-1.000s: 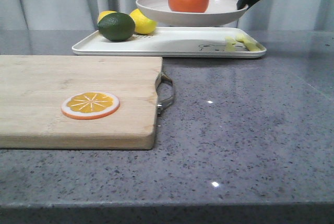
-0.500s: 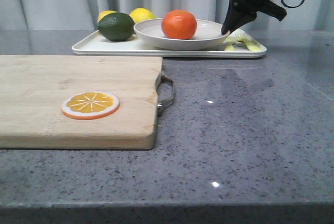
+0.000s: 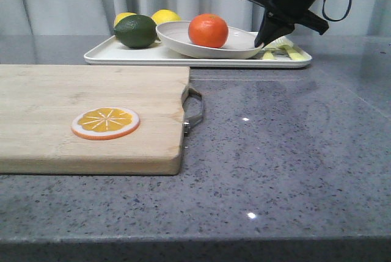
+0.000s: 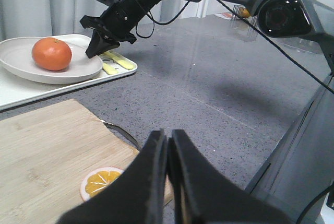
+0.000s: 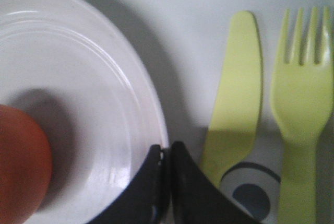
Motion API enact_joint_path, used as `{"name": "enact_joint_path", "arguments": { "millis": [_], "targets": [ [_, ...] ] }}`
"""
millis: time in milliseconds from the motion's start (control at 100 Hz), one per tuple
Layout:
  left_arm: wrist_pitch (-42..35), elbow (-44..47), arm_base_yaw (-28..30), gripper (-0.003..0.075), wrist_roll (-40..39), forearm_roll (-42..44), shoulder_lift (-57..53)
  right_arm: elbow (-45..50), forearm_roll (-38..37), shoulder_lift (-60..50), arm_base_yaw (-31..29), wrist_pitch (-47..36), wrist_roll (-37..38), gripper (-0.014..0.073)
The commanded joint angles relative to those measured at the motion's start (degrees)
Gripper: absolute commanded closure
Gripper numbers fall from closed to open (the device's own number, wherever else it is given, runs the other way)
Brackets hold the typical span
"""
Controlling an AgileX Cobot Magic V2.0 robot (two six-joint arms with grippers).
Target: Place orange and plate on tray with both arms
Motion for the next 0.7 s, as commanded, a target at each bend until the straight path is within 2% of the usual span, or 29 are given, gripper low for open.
{"name": "enact_joint_path", "arguments": {
  "millis": [0, 70, 140, 460, 550, 690],
  "targets": [
    [-4.54, -1.57, 0.09, 0.0741, -0.18, -0.73, 0.34, -1.80, 1.45, -3.86, -0.04, -2.23, -0.26, 0.0484],
    [-4.54, -1.57, 0.09, 0.0740, -0.18, -0.73, 0.34, -1.89, 1.70, -3.86, -0.04, -2.23, -0.26, 0.0393],
    [-4.54, -1.57, 0.09, 0.0740, -0.18, -0.73, 0.34, -2.75, 1.70, -3.91, -0.04, -1.59, -0.26, 0.0347],
    [-4.54, -1.57, 0.09, 0.0740, -0.18, -0.73, 0.34, -6.02, 1.58, -7.33, -0.04, 1.66, -0.26, 0.0346],
    [-4.54, -1.57, 0.09, 0.0740, -0.18, -0.73, 0.34, -6.02, 1.07, -8.51, -0.04, 5.48, -1.03, 0.0370],
    [-4.54, -1.57, 0.09, 0.0740, -0.18, -0.73, 0.34, -6.02, -0.59, -10.51, -0.04, 10.73, -2.17, 0.0524]
  ]
}}
